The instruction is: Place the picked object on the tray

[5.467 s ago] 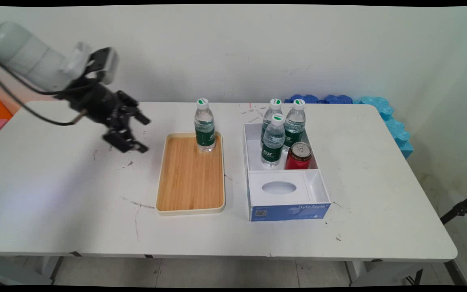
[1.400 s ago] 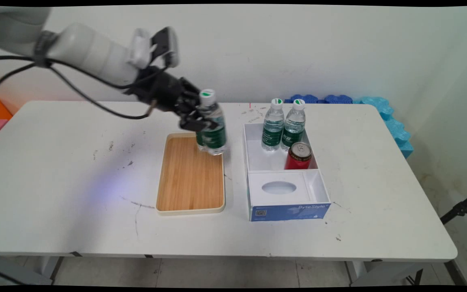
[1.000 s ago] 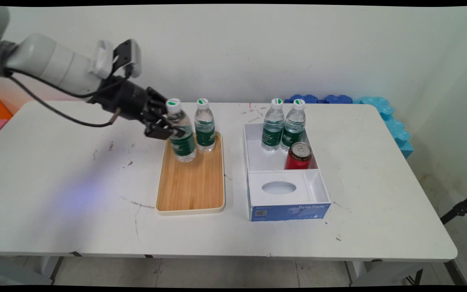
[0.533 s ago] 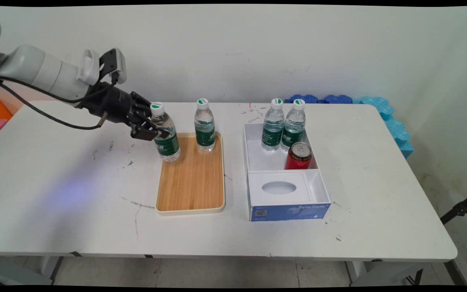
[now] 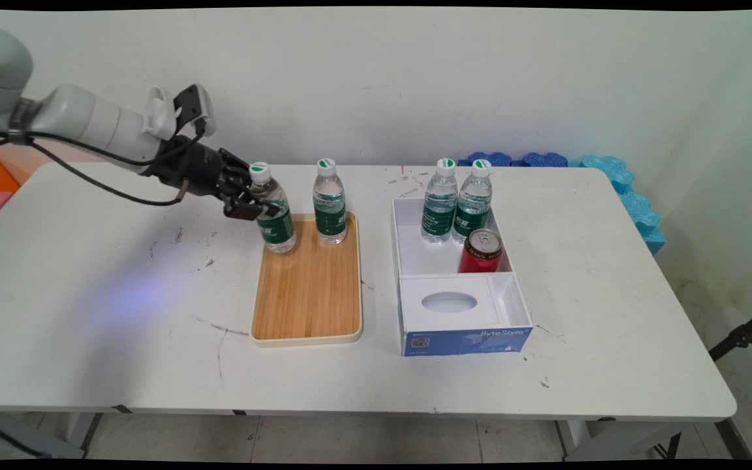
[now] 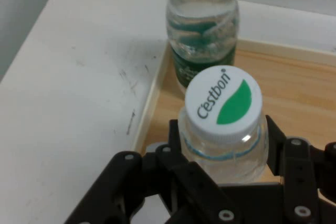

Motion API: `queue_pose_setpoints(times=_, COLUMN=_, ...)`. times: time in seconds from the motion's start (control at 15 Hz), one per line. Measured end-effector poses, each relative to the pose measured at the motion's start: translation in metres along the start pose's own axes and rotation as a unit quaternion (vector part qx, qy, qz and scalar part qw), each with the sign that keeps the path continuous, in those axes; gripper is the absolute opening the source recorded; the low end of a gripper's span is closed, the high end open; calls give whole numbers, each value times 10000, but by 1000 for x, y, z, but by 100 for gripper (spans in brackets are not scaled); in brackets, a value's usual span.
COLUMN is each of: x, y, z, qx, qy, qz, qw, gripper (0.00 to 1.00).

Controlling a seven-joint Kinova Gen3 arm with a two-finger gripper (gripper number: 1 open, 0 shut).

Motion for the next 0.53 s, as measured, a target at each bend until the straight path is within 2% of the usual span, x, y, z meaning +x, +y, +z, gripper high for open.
queue_pose_setpoints(times=0.53, x=0, y=-15, z=26, qx=75, qy=125, qz=-135, qw=9998, gripper=0)
